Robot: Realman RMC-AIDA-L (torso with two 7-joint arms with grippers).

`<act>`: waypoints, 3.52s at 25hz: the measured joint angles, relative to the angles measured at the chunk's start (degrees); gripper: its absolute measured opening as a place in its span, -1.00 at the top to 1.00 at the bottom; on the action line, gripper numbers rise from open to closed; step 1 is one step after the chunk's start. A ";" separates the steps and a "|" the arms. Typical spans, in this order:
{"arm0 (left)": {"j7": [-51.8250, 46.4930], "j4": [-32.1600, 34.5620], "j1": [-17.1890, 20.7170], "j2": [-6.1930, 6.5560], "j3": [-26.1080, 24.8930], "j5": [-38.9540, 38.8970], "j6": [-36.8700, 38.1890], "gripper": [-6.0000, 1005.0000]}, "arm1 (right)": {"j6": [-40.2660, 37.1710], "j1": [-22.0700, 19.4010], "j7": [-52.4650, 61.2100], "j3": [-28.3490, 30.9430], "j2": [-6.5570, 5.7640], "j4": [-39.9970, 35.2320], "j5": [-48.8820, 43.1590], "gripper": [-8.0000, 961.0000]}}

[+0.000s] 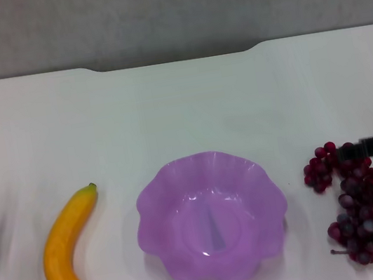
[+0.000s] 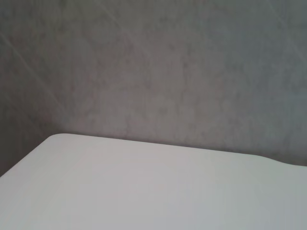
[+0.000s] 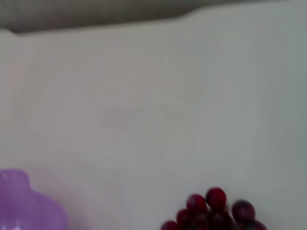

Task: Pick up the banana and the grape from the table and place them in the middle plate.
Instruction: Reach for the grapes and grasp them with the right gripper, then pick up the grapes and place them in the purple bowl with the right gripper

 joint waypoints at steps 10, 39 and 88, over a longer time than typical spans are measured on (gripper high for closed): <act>0.00 0.07 -0.23 0.04 0.00 0.00 0.00 -0.48 | 3.53 6.82 0.68 0.82 -0.06 -11.01 -2.73 -0.55; 0.00 0.08 -0.38 -0.06 0.00 0.00 0.00 -0.48 | -2.03 11.19 -0.97 -2.25 0.10 -19.96 -4.36 -0.46; -0.01 0.06 -0.37 -0.14 -0.01 0.00 0.00 -0.48 | -11.13 10.64 -1.05 -9.82 0.29 -21.60 -4.29 -0.03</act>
